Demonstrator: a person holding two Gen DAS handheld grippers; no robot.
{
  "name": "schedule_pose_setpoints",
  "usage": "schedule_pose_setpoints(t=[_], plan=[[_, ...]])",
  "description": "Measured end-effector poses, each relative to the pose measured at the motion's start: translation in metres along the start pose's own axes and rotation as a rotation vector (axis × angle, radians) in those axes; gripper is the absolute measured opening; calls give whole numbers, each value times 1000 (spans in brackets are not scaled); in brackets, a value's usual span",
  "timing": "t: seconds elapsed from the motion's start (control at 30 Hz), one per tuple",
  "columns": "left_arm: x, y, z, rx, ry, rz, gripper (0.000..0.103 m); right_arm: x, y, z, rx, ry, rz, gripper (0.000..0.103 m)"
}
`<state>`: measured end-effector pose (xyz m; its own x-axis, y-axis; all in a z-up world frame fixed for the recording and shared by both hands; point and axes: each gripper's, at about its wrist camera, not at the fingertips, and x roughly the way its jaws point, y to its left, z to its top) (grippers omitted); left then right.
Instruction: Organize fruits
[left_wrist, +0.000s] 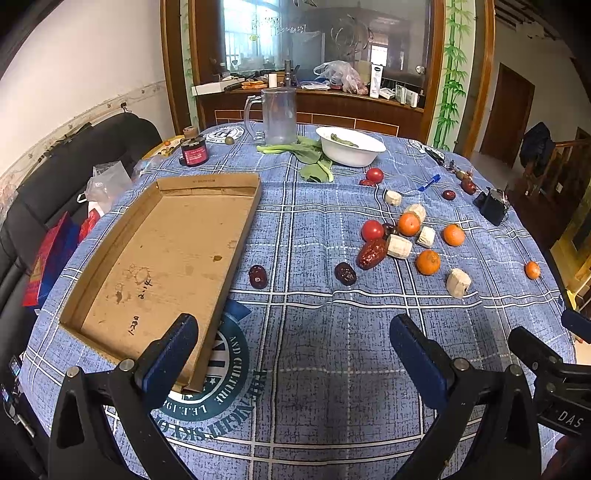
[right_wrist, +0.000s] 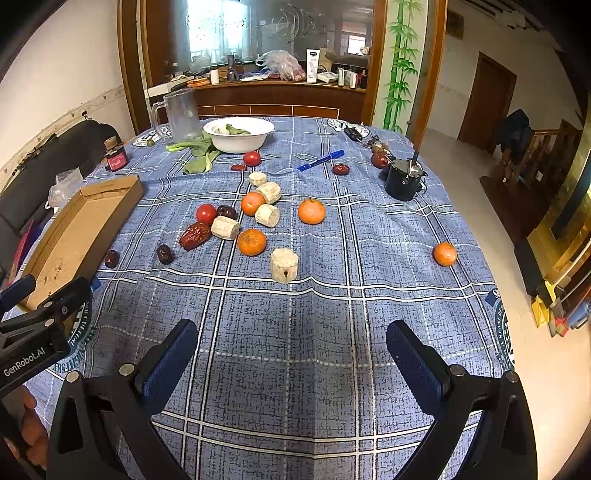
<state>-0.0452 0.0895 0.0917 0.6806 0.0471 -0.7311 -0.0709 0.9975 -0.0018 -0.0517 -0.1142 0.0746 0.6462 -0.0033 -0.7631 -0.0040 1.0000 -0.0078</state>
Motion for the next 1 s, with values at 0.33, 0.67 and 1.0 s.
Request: schedule_pose_setpoints(t=[0.33, 0.67, 1.0], plan=[[1, -1, 3, 5, 4, -5, 103, 4, -2, -2, 14, 13, 7, 102], [2, -1, 4, 6, 12, -6, 103, 2, -4, -4, 27, 14, 6, 102], [4, -4, 1, 17, 15, -6, 103, 1, -5, -6, 19, 19, 2, 102]])
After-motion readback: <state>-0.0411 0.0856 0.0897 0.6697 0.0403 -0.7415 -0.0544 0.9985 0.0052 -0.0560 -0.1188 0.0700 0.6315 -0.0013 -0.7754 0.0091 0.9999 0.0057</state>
